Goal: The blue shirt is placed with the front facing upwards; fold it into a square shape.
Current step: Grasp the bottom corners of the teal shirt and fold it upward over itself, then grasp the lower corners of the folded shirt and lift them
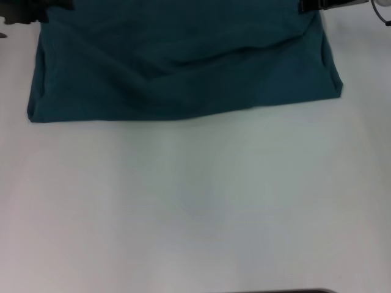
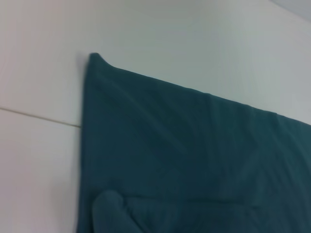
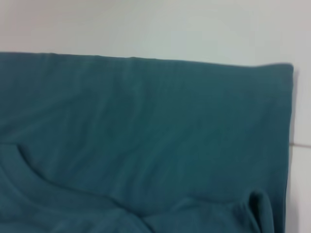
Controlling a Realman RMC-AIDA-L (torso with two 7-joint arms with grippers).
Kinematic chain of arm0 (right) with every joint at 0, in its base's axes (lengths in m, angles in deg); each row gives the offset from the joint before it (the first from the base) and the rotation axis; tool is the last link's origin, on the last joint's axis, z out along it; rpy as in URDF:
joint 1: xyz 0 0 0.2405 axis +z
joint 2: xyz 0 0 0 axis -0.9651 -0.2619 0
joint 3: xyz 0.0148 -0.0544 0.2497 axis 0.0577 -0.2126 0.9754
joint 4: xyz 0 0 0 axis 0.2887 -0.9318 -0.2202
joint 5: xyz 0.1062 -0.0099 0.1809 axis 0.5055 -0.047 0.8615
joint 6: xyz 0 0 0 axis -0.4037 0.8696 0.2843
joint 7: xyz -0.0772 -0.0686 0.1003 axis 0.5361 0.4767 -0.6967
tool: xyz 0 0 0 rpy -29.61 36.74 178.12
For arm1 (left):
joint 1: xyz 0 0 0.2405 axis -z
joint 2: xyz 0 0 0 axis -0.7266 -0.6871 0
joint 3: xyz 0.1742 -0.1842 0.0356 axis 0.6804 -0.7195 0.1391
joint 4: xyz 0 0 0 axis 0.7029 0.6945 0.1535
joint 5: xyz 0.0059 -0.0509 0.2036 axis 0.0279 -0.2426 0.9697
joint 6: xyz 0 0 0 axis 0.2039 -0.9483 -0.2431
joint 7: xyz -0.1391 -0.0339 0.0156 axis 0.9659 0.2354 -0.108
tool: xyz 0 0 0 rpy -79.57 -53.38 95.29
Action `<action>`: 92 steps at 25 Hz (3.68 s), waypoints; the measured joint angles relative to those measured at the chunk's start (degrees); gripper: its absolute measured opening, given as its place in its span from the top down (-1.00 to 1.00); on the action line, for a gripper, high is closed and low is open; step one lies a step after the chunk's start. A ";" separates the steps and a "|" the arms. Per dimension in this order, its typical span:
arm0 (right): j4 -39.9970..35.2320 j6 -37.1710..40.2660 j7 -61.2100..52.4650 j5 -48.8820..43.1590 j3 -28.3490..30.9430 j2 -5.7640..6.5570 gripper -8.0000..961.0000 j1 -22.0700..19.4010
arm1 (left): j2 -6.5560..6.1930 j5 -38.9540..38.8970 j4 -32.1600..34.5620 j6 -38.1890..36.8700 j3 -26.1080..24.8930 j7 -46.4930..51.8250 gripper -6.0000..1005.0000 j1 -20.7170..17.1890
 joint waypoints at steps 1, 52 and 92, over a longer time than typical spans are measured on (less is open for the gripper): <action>-0.79 1.76 1.18 1.54 1.33 0.05 0.05 -0.77 | 0.21 -0.56 -1.86 -0.96 -0.40 0.12 -0.20 -1.15; -1.98 35.74 33.16 41.19 23.11 1.61 -0.24 -26.65 | 3.88 -12.92 -3.20 -12.80 -6.17 -8.29 -0.46 -19.69; -1.32 36.04 33.27 41.20 23.71 1.61 -0.24 -27.92 | 4.97 -10.45 -5.11 -14.16 -3.67 -7.30 -0.27 -17.79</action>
